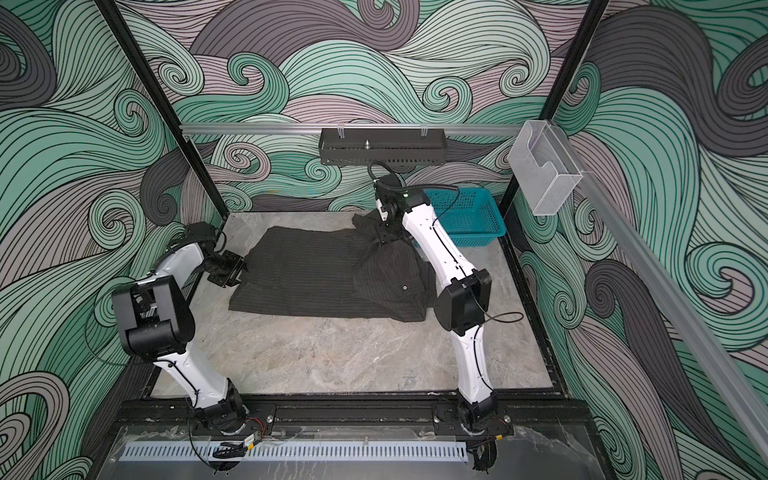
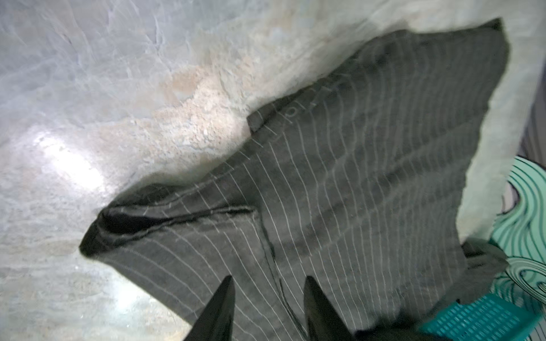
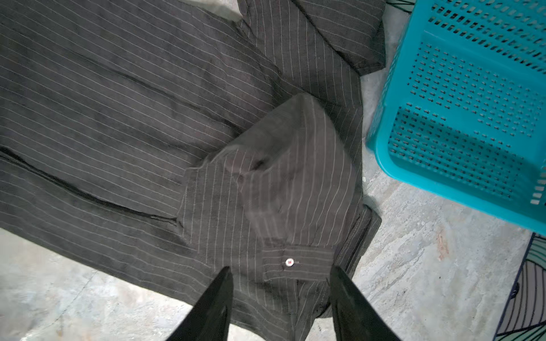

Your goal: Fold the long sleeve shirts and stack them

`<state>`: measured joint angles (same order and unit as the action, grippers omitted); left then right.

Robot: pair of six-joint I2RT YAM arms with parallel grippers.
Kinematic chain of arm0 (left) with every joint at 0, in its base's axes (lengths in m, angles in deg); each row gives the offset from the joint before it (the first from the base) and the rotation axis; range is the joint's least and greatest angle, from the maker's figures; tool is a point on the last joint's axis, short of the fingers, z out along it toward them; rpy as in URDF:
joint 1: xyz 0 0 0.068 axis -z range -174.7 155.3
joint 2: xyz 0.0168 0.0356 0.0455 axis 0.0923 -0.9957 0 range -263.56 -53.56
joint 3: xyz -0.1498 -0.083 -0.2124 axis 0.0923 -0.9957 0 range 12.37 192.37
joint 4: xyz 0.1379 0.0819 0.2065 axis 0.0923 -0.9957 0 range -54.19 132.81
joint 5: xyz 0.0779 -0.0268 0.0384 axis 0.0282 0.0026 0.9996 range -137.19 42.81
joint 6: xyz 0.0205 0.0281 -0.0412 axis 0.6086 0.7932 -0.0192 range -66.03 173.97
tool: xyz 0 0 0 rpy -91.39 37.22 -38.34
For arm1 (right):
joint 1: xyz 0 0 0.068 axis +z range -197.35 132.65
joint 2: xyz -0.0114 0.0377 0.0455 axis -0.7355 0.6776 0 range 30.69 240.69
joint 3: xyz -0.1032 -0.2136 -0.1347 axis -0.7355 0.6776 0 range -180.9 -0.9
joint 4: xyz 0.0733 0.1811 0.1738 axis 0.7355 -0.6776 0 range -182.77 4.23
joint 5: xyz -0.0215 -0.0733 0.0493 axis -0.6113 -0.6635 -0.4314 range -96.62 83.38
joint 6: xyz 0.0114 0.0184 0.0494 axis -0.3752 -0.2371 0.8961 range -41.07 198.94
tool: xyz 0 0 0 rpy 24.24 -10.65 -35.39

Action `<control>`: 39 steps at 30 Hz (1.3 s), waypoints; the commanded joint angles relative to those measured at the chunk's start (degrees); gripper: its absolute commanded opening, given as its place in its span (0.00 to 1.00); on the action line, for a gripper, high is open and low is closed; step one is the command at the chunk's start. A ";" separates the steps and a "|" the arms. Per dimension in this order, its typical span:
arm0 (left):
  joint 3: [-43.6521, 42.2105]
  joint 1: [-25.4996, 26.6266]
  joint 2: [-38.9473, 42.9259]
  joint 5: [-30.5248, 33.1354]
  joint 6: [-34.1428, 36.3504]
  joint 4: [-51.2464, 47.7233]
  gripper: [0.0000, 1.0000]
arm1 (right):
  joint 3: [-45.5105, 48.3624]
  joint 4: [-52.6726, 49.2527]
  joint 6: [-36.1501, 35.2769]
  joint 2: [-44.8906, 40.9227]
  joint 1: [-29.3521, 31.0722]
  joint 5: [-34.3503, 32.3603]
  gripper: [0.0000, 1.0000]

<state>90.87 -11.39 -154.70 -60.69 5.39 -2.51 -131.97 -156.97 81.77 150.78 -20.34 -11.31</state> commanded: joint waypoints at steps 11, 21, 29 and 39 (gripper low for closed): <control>-10.32 6.67 -4.06 -9.37 0.18 7.35 0.33 | 40.49 22.88 17.82 -13.11 4.02 18.30 0.42; -18.19 6.58 -6.17 -1.93 -1.45 6.92 0.33 | 53.97 31.57 20.78 -6.90 4.02 16.98 0.38; -28.10 6.66 1.87 -2.41 -0.57 7.18 0.33 | 68.49 31.79 20.45 -15.33 4.53 10.92 0.38; -38.43 8.99 16.93 -4.08 2.66 3.49 0.34 | 82.12 27.59 20.49 -32.31 4.53 7.51 0.38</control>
<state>54.74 -3.21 -140.12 -68.23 6.44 5.99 -50.83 -124.95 101.94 121.80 -15.75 -0.60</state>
